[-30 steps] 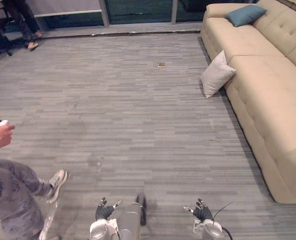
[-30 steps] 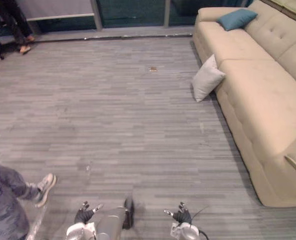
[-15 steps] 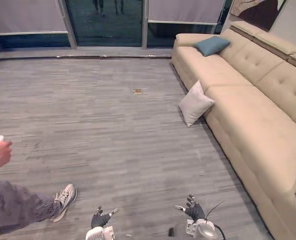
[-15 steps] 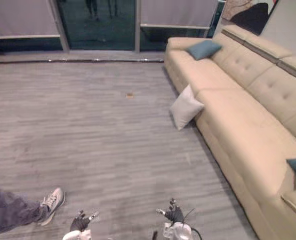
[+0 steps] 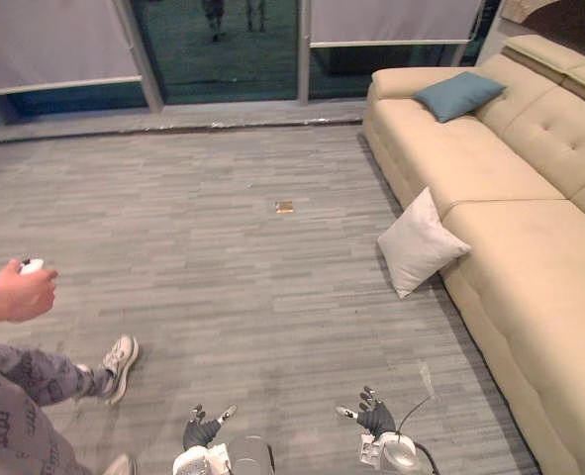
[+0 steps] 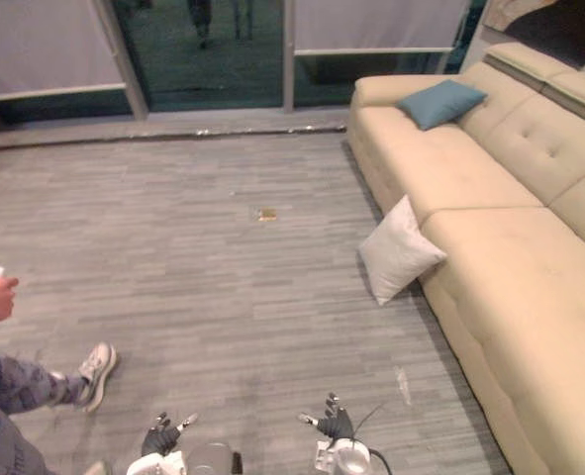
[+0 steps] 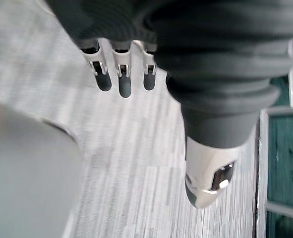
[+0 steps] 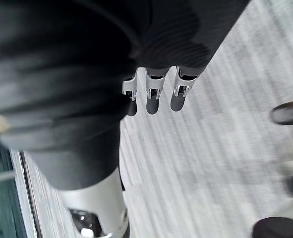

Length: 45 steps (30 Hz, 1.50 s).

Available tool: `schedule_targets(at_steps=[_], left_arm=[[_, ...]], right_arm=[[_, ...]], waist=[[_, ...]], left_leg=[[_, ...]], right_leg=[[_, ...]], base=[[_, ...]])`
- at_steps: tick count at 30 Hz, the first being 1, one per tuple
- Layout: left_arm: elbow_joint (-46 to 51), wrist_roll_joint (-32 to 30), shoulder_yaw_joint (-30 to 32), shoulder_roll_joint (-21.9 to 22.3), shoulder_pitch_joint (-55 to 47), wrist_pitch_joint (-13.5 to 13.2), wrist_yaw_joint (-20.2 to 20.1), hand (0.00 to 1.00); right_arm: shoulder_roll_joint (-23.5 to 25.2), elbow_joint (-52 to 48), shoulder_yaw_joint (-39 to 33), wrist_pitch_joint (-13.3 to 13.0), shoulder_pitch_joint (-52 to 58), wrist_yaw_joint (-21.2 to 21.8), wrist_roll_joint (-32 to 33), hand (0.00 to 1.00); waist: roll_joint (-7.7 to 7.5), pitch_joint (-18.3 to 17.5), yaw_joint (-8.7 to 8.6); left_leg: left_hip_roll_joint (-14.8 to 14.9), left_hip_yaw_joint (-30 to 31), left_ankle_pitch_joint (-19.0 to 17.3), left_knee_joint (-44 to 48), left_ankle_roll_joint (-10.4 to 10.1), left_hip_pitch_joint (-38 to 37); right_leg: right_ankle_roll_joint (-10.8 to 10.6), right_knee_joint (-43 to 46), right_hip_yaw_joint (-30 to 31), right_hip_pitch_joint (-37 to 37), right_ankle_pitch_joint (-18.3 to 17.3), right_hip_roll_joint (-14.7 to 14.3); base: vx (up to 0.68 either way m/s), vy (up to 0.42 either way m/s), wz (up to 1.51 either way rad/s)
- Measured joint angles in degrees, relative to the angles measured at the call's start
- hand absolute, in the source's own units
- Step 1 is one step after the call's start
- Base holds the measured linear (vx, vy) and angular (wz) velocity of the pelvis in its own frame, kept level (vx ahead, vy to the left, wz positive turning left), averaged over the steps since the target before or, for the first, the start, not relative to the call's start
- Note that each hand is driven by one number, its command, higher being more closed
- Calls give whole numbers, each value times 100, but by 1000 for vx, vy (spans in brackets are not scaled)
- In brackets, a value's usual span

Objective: Pick up cushions and gather them together orderly.

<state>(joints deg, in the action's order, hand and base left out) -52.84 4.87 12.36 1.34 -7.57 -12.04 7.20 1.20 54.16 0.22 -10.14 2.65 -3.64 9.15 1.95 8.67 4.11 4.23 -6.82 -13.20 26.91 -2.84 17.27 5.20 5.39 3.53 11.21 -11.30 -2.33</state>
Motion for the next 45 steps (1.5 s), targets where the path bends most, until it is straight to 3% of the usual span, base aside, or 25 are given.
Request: schedule_targets(at_steps=[2,3,4,5,6,8,9,10,12,15,17,20,21,22,23,25,27,29,31,35,36,37,38,41,45], left_arm=[[5,68,-52,24,3,-14,23,0],[17,122,-47,42,2,-44,22,0],[31,137,-46,48,-7,-49,11,0],[38,131,-36,-61,-32,-59,-5,0],[34,129,-29,-100,-32,-51,-5,0],[15,137,-28,-113,-9,-49,16,0],[-13,138,-55,-120,11,-17,27,0],[-12,121,-56,-124,15,-6,26,0],[-138,83,-69,-110,44,51,32,0],[-245,84,-106,-111,59,54,28,0],[-307,82,-99,-123,66,58,27,0],[-475,25,-198,-219,129,73,8,0],[-524,-28,-219,-255,117,99,1,0],[-520,-59,-208,-235,111,118,-11,0],[-526,-83,-202,-203,108,123,-14,0],[-400,-156,17,-54,147,116,-53,0],[-371,-155,254,104,150,131,-52,0],[-232,-154,225,102,106,127,-52,0],[-117,-148,172,23,45,116,-67,0],[-23,-139,53,2,6,40,-65,0],[-20,-132,-21,-23,9,5,-65,0],[-22,-83,-101,-63,17,-27,-13,0],[-30,-87,-95,-156,20,-26,-16,0],[-166,-83,-140,-245,43,-34,-9,0],[-357,-25,-53,-178,199,22,23,0]], right_arm=[[-115,225,8,-2,-34,-29,-12,0],[-119,406,18,25,-23,-41,-18,0],[-108,441,25,43,-8,-44,-23,0],[-56,535,42,51,-5,-54,-29,0],[51,477,57,31,15,-55,-32,0],[52,462,33,37,30,-70,-36,0],[78,444,49,40,97,-66,-61,0],[82,378,59,39,105,-66,-79,0],[63,123,56,13,164,-50,-189,0],[67,-3,64,-65,182,20,-233,0],[56,-82,55,-101,163,30,-232,0],[-14,-72,49,-120,52,33,-224,0],[-18,-74,29,-126,77,28,-219,0],[-5,-85,11,-116,89,28,-217,0],[-12,-67,12,-101,82,31,-217,0],[3,-65,37,-68,64,39,-201,0],[-4,-134,137,-33,62,37,-182,0],[69,-129,224,24,84,30,-174,0],[151,-126,212,46,123,28,-144,0],[99,-123,44,41,86,11,-9,0],[75,-101,-1,41,95,-11,-10,0],[51,221,52,59,127,-51,-37,0],[132,200,90,52,179,-51,-40,0],[154,235,225,39,214,-46,-44,0],[120,306,236,65,127,29,-215,0]], waist=[[92,-54,85],[86,-90,191],[81,-155,219],[-157,-326,238],[-235,-369,222],[-275,-352,205],[-298,-295,189],[-299,-273,186],[-223,-190,72],[-197,-145,-1],[-200,-128,-82],[-233,-84,-150],[-283,-90,-177],[-289,-128,-248],[-273,-150,-254],[-161,-200,-217],[58,-84,-168],[83,-52,-80],[-81,-14,-49],[-90,-28,-23],[-104,-25,-17],[-123,-183,188],[-297,-236,212],[-407,-316,127],[-310,-150,291]], left_leg=[[-33,204,645,-1361,-201,169],[-1,116,1281,-1257,-147,232],[-34,32,1420,-1178,-50,227],[-191,-224,1490,-967,223,268],[-289,-357,1248,-800,528,264],[-386,-461,1007,-626,651,100],[-497,-496,657,-633,682,-346],[-526,-500,566,-641,677,-474],[-615,-519,157,-835,599,-1310],[-550,-604,38,-1481,619,-2375],[-470,-650,-117,-1621,573,-2632],[-395,-637,-308,-1922,390,-3067],[-424,-488,-392,-1988,246,-3280],[-370,-173,-444,-1928,165,-3498],[-300,-92,-444,-1840,166,-3511],[-92,205,-426,-375,127,-2854],[328,240,28,2054,-267,-1864],[573,58,-74,2951,-190,-1514],[622,-77,-312,2891,-111,-1124],[253,124,-497,1063,-87,-474],[-8,533,-276,72,-151,-392],[-87,776,1188,-1296,-161,-464],[-126,486,1091,-1267,-52,-561],[-272,180,876,-1163,227,-784],[-51,-787,441,-1303,302,-1670]], right_leg=[[-96,-100,184,185,-282,45],[-178,-97,345,397,-545,122],[-219,-81,402,449,-618,188],[-233,78,552,454,-694,424],[-322,531,684,258,-616,552],[-551,1371,749,28,-503,612],[-1319,3095,772,-568,-101,602],[-1425,3561,759,-724,4,618],[-1229,4947,253,-1376,-97,717],[-862,4291,-648,-1923,-571,720],[-824,3503,-936,-2367,-584,564],[-738,1163,-1189,-2619,351,206],[-576,722,-1130,-2589,779,163],[-169,805,-1128,-2495,1430,167],[-110,928,-1167,-2491,1353,142],[11,1168,-1404,-2361,967,84],[143,878,-1275,-1822,739,-196],[242,668,-1043,-1264,572,-341],[262,397,-726,-615,424,-305],[82,131,-185,-275,273,-106],[-6,116,42,-230,179,-15],[-389,238,1129,-110,-220,155],[-431,385,1311,-174,-241,284],[-468,737,1339,-300,-174,428],[-872,2509,1211,-900,-201,431]], base=[[541,275,-50],[595,337,-57],[656,340,-59],[689,300,-51],[681,281,-46],[668,309,-21],[564,276,-14],[414,200,-8],[499,195,-3],[496,116,-11],[499,21,-18],[499,-24,4],[753,-138,73],[638,-131,78],[634,-205,83],[599,-233,42],[566,-173,-16],[532,-84,-55],[506,-62,-75],[341,93,-77],[990,614,-240],[1012,659,-259],[939,642,-263],[310,259,-51],[141,141,-124]])
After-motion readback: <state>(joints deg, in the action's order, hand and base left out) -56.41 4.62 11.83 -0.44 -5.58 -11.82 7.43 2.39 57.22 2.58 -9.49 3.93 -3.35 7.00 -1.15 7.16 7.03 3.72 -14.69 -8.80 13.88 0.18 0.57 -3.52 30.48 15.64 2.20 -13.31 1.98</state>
